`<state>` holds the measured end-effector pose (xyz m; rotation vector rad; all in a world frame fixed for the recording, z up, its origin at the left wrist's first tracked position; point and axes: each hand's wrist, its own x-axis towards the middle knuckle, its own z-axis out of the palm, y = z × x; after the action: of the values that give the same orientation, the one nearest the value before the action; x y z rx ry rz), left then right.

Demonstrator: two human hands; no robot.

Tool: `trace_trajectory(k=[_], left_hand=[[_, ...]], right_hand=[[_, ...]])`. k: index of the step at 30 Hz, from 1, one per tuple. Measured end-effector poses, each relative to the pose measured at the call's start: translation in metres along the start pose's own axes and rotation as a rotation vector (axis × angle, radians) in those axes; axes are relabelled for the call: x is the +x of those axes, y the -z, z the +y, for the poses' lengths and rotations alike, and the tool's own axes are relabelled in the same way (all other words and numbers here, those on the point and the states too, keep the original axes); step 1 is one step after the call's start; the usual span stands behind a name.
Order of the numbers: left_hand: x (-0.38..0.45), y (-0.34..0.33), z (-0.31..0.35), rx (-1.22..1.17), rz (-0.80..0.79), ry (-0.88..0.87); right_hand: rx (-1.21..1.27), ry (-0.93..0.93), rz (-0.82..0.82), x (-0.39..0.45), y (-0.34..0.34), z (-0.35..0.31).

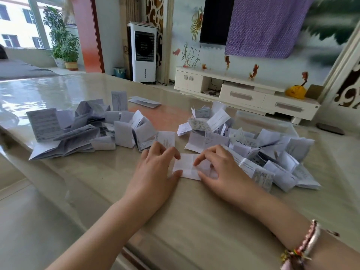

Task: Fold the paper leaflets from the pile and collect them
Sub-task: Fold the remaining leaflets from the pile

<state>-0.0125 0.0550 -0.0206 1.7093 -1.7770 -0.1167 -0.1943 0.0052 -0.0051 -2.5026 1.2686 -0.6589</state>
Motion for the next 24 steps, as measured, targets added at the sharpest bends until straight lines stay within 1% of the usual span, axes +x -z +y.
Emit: trace_trajectory(k=[3, 5, 8, 12, 14, 16, 20, 22, 24], left_hand=[[0.001, -0.002, -0.002, 0.047, 0.01, -0.114], [0.001, -0.003, -0.004, 0.071, -0.014, -0.149], [0.003, -0.003, -0.008, 0.093, -0.011, -0.185], [0.006, -0.002, -0.011, 0.088, -0.004, -0.201], [0.007, -0.003, -0.012, 0.101, 0.016, -0.231], [0.007, -0.003, -0.012, 0.105, 0.045, -0.238], [0.008, 0.003, -0.007, 0.061, 0.051, -0.21], [0.008, 0.005, -0.006, -0.013, 0.034, -0.183], [0.009, 0.005, -0.006, -0.101, 0.028, -0.114]], right_hand=[[-0.129, 0.091, 0.056, -0.002, 0.003, 0.004], [-0.175, 0.168, 0.024, -0.004, 0.006, 0.005], [-0.22, 0.189, -0.049, -0.006, 0.009, 0.004], [-0.318, 0.251, -0.027, -0.006, 0.009, 0.001], [-0.354, 0.248, -0.029, -0.006, 0.007, 0.001], [-0.291, 0.22, -0.001, -0.006, 0.007, 0.0], [-0.051, 0.127, 0.071, -0.007, 0.01, -0.002], [0.101, 0.056, 0.064, -0.008, 0.012, -0.003], [0.221, -0.033, 0.054, -0.006, 0.011, -0.004]])
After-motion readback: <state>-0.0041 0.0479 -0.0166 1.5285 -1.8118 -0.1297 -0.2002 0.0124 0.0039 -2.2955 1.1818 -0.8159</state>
